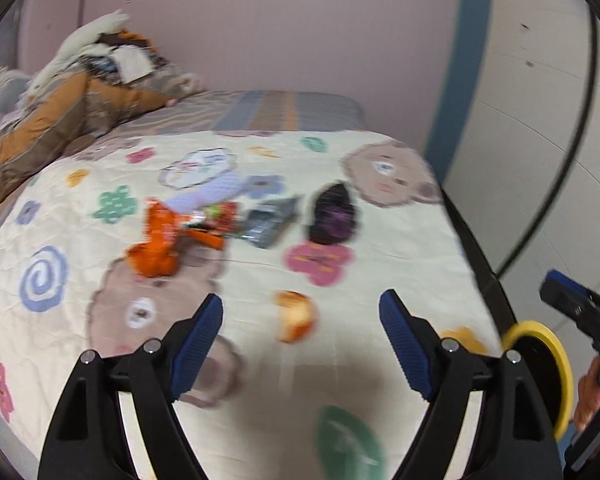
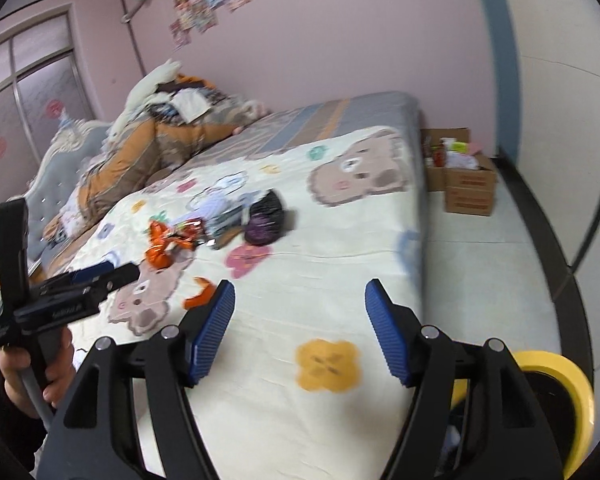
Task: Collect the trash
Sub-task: 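Grasp the orange wrapper with the left tool while the right grasps the orange peel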
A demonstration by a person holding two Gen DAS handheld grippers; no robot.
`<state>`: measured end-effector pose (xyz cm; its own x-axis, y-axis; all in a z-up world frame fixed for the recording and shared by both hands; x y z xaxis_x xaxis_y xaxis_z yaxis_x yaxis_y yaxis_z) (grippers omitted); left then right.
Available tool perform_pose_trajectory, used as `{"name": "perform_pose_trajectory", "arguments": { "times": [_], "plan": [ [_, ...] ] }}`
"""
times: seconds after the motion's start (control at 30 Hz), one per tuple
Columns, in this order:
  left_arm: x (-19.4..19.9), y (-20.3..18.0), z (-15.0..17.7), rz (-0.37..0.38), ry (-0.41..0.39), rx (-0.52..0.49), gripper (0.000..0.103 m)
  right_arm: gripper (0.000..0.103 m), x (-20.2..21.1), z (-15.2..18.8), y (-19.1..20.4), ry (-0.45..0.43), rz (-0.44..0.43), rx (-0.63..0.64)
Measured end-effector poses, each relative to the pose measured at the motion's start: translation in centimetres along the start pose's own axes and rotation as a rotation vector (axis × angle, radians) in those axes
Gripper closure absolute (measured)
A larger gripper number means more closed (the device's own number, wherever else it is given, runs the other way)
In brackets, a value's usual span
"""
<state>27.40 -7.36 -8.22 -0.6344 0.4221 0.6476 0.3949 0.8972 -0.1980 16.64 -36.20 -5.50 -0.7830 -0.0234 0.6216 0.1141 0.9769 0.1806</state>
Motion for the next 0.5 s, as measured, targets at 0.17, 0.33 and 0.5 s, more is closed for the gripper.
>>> {"name": "perform_pose_trajectory", "arguments": {
  "times": [0.17,0.33,0.5],
  "plan": [
    [-0.8,5.4,-1.3,-0.080,-0.004,0.028,0.026,0.038,-4.1,-0.4,4.7,0.051,-0.052,0.049],
    [-2.3,9.7,-2.1,-0.124,0.014,0.056,0.026,0.038,-8.4,0.2,8.6,0.118,-0.078,0.091],
    [-4.6,13.6,-2.6,-0.135,0.048,0.092,0.026,0.038,-12.8,1.0,11.7,0.199,-0.083,0.137]
  ]
}}
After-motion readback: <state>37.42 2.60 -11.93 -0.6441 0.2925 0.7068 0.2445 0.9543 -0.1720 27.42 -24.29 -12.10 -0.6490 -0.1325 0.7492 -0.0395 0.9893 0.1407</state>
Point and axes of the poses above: each gripper's, at about its wrist camera, not at the fingertips, and x roughly against the way its jaws point, y to its left, z to its underside, the point moved 5 cm from there along -x, roughly the way its jaws point, and after that the axes turned 9 degrees about z, right-handed, at the moved point
